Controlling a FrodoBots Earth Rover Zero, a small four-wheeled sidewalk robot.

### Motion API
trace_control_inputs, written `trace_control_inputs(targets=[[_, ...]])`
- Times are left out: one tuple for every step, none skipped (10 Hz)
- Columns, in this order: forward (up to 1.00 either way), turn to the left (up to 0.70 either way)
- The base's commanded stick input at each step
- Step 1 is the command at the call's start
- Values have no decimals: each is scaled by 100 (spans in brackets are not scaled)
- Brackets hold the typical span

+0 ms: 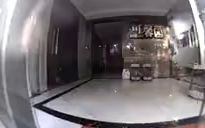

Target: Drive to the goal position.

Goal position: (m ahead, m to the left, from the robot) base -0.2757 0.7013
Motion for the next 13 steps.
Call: trace_control_inputs(targets=[[45,-27],[45,-27],[45,-27],[45,-27],[45,-27],[45,-27],[45,-27],[45,-27],[27,-68],[0,-44],[0,-44],[0,-44],[0,-45]])
